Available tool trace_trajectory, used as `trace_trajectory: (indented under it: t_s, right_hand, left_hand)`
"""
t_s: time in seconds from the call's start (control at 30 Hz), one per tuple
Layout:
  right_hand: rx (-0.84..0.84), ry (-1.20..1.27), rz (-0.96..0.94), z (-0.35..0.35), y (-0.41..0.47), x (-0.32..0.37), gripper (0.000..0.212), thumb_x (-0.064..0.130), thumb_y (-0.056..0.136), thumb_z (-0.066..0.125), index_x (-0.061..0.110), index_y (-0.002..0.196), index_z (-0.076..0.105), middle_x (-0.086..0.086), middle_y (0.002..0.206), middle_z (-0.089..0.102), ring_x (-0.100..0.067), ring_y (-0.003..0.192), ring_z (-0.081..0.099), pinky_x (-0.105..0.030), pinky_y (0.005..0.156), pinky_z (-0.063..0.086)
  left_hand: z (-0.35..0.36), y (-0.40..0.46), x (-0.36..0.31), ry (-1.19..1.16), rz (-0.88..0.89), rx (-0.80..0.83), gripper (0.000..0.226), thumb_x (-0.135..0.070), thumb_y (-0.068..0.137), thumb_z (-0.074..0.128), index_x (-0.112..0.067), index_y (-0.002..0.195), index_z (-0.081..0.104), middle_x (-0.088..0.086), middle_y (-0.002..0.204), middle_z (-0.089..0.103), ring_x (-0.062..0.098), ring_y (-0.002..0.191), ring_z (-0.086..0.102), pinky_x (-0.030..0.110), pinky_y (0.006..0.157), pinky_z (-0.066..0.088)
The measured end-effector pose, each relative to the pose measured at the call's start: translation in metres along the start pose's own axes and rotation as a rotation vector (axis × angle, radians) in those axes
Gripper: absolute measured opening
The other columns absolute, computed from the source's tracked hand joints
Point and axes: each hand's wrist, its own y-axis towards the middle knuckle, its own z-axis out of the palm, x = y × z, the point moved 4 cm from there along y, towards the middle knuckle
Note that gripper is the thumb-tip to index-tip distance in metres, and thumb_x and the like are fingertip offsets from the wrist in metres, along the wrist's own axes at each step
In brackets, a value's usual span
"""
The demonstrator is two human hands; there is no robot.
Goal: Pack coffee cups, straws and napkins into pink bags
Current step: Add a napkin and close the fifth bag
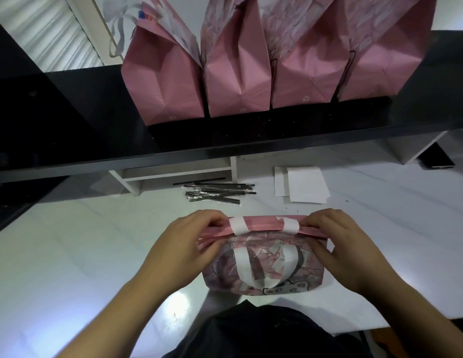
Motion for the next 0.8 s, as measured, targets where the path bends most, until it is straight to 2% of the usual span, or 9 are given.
trace_trajectory:
  t_s: [0.13,0.33,0.47,0.57,0.6,0.7,0.8]
  right_hand:
    - [0.018,-0.002,0.000,0.002,0.002,0.000,0.037,0.008,0.085,0.079,0.024,0.117,0.068,0.012,0.112,0.062,-0.015,0.103,0.055,-0.030,0.086,0.050]
    - [0.019,-0.003,0.026,0.001,0.001,0.003,0.032,0.015,0.088,0.076,0.024,0.118,0.068,0.011,0.113,0.063,-0.013,0.102,0.054,-0.028,0.085,0.048]
    - [0.034,0.001,0.035,0.003,-0.001,0.000,0.037,0.011,0.087,0.076,0.024,0.120,0.067,0.012,0.115,0.063,-0.015,0.104,0.055,-0.029,0.087,0.048]
    - [0.060,0.012,0.054,0.004,-0.002,-0.001,0.043,0.007,0.085,0.076,0.024,0.123,0.067,0.012,0.119,0.063,-0.014,0.110,0.054,-0.028,0.092,0.045]
    - [0.059,0.013,0.055,0.003,-0.003,0.000,0.043,0.006,0.085,0.075,0.024,0.123,0.067,0.012,0.119,0.063,-0.013,0.111,0.053,-0.028,0.093,0.045]
    - [0.053,0.014,0.042,0.003,-0.003,0.001,0.041,0.005,0.085,0.074,0.024,0.121,0.067,0.013,0.118,0.063,-0.013,0.109,0.053,-0.027,0.091,0.044]
    - [0.058,0.005,0.042,0.004,-0.003,-0.002,0.037,0.005,0.085,0.072,0.026,0.115,0.065,0.013,0.116,0.062,-0.014,0.106,0.054,-0.029,0.087,0.048]
  left_hand:
    - [0.002,0.010,-0.017,0.122,0.082,-0.025,0.031,-0.035,0.090,0.068,-0.044,0.117,0.056,-0.026,0.110,0.064,0.001,0.099,0.062,0.034,0.086,0.053]
    - [0.009,0.023,-0.020,0.170,0.027,-0.090,0.024,-0.052,0.090,0.063,-0.042,0.112,0.061,-0.025,0.101,0.066,0.002,0.092,0.063,0.031,0.078,0.055]
    - [0.011,0.026,-0.022,0.136,-0.076,-0.117,0.018,-0.054,0.095,0.051,-0.041,0.095,0.063,-0.023,0.089,0.065,0.002,0.083,0.059,0.026,0.065,0.049]
    - [0.009,0.026,-0.024,0.087,-0.148,-0.126,0.031,-0.060,0.093,0.033,-0.044,0.078,0.055,-0.021,0.077,0.063,0.002,0.072,0.057,0.025,0.054,0.037]
    - [0.009,0.025,-0.024,0.066,-0.174,-0.132,0.033,-0.062,0.093,0.030,-0.043,0.078,0.053,-0.020,0.076,0.064,0.002,0.070,0.058,0.026,0.054,0.038]
    - [0.009,0.020,-0.018,-0.051,-0.228,-0.139,0.037,-0.067,0.091,0.031,-0.036,0.086,0.051,-0.015,0.078,0.070,0.005,0.073,0.065,0.037,0.060,0.053]
    - [0.007,0.010,-0.014,-0.125,-0.164,-0.005,0.020,-0.053,0.092,0.054,-0.034,0.092,0.055,-0.016,0.089,0.070,0.005,0.085,0.068,0.038,0.074,0.059]
